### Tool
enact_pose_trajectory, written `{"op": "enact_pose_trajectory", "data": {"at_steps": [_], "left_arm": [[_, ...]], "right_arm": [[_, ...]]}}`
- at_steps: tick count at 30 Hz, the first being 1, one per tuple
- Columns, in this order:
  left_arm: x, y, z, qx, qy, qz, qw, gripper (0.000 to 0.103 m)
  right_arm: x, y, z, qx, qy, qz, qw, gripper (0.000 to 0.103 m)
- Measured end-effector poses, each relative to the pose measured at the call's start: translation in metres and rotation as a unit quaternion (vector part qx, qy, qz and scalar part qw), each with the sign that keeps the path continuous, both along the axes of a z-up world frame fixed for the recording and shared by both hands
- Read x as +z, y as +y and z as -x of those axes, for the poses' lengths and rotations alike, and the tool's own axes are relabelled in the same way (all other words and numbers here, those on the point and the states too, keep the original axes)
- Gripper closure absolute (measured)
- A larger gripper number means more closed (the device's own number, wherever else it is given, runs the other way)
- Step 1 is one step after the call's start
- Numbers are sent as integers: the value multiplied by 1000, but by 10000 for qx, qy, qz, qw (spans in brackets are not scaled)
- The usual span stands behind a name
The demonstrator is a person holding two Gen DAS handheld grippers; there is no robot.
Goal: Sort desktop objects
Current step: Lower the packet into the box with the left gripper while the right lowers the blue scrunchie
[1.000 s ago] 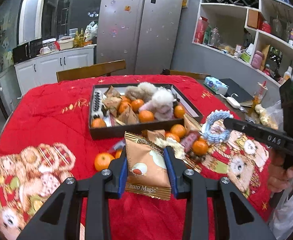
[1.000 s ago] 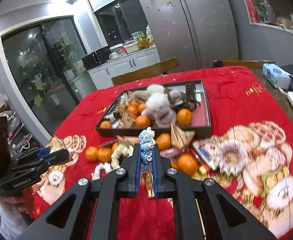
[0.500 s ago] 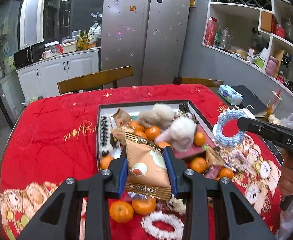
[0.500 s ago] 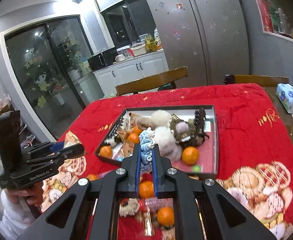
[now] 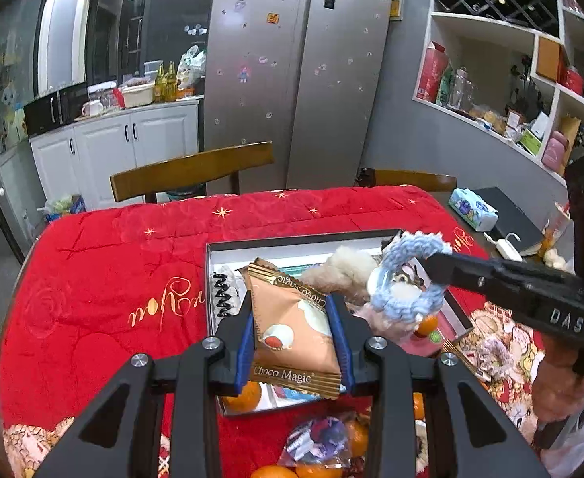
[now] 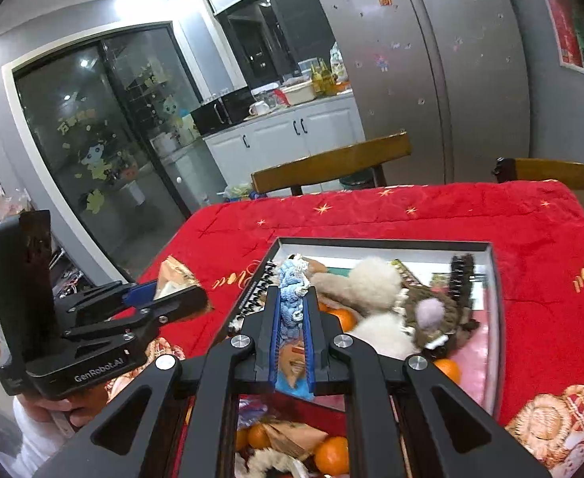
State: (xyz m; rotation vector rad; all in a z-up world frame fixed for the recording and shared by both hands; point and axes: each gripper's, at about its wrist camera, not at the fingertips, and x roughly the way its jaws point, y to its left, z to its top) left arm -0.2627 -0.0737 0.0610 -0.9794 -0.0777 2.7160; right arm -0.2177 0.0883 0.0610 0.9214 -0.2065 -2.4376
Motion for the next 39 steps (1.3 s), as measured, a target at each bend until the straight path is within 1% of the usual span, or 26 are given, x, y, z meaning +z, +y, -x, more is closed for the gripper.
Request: {"op": "enact_pose_trajectory", "data": {"at_steps": [3,6,8,10,11,12,14,16,19,21,24,29,32,34,39], "left_arm": [[-10,-5,10,61,-63,12,10000,68],[-27,-7,21,46,-222,-17,9997,68],[-39,-6,25,4,-310,-20,9995,68],[-53,-1,29,-126,-434,-44,9990,68],[-60,2,30,-173,-476,-3,9987,68],[-68,7,30,-201,-502,120,9985,68],[-78,14,32,-250,-576,262,9977,68],[-86,15,37,-295,-742,180,9966,68],[-96,15,42,-256,-806,180,9963,68],[-98,15,42,-223,-780,177,9965,68],[-99,18,39,-133,-631,401,9971,68],[-101,21,39,-147,-605,451,9970,68],[-102,20,39,-133,-630,388,9972,68],[-103,18,40,-92,-661,254,9974,68],[-102,19,40,-96,-642,317,9974,68]], "right_arm": [[-5,-10,5,-29,69,-148,9999,93],[-15,-14,11,-81,77,-199,9997,93],[-22,-18,17,-78,-8,-294,9995,93],[-30,-18,22,-71,8,-365,9993,93],[-34,-17,23,-59,27,-439,9990,93],[-37,-17,25,-73,16,-486,9988,93],[-46,-15,29,-82,-135,-547,9984,93],[-55,-14,34,-137,-301,-620,9975,93],[-60,-15,38,-81,-318,-661,9973,93],[-62,-15,38,7,-322,-620,9976,93],[-67,-18,38,3,-311,-734,9968,93],[-80,-22,43,19,-525,-816,9953,93],[-85,-24,44,3,-568,-870,9946,93],[-86,-23,44,7,-567,-856,9947,93],[-85,-22,43,16,-544,-848,9949,93]]}}
